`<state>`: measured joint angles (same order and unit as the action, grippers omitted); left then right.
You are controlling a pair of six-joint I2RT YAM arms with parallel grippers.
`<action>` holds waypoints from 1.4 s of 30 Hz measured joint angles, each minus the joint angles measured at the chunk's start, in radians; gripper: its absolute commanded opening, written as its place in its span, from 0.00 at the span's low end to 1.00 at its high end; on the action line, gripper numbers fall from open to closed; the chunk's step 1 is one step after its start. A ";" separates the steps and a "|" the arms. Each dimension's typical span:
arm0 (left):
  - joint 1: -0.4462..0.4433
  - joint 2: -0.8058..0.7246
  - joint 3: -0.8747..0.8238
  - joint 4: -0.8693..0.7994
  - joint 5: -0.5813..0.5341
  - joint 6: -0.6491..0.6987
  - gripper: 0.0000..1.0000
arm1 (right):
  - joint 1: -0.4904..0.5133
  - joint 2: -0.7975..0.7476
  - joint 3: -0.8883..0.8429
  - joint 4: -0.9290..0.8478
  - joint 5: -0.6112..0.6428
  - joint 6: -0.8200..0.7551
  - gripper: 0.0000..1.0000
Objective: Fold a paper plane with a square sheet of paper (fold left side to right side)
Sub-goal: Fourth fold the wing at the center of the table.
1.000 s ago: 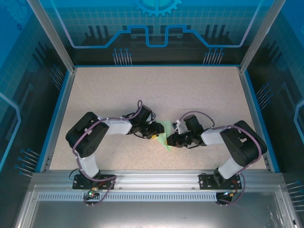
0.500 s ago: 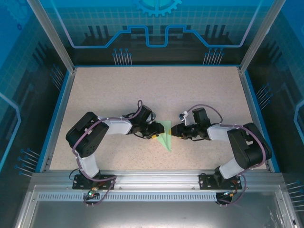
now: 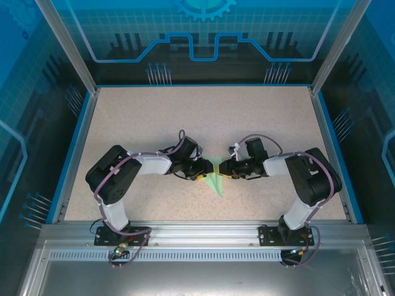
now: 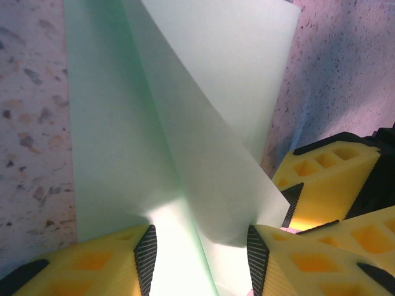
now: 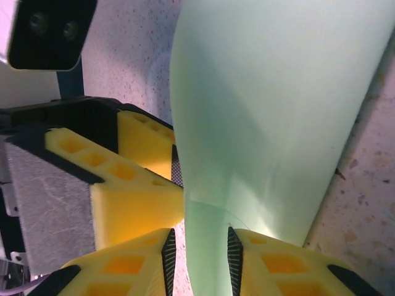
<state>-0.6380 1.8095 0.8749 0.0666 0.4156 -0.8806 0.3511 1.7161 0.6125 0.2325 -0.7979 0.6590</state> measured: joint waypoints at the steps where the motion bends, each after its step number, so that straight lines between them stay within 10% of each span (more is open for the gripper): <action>1: 0.000 0.000 0.000 0.000 0.000 0.000 0.47 | 0.002 0.002 0.002 0.003 0.000 0.001 0.30; 19: 0.000 0.000 0.000 0.000 0.000 0.000 0.47 | 0.017 0.027 0.029 -0.003 0.003 0.000 0.04; 42: 0.000 0.000 0.001 0.000 0.000 0.000 0.47 | 0.014 0.011 0.085 -0.223 0.160 -0.131 0.04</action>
<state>-0.6380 1.8095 0.8757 0.0666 0.4156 -0.8806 0.3656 1.7271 0.6975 0.0097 -0.6380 0.5278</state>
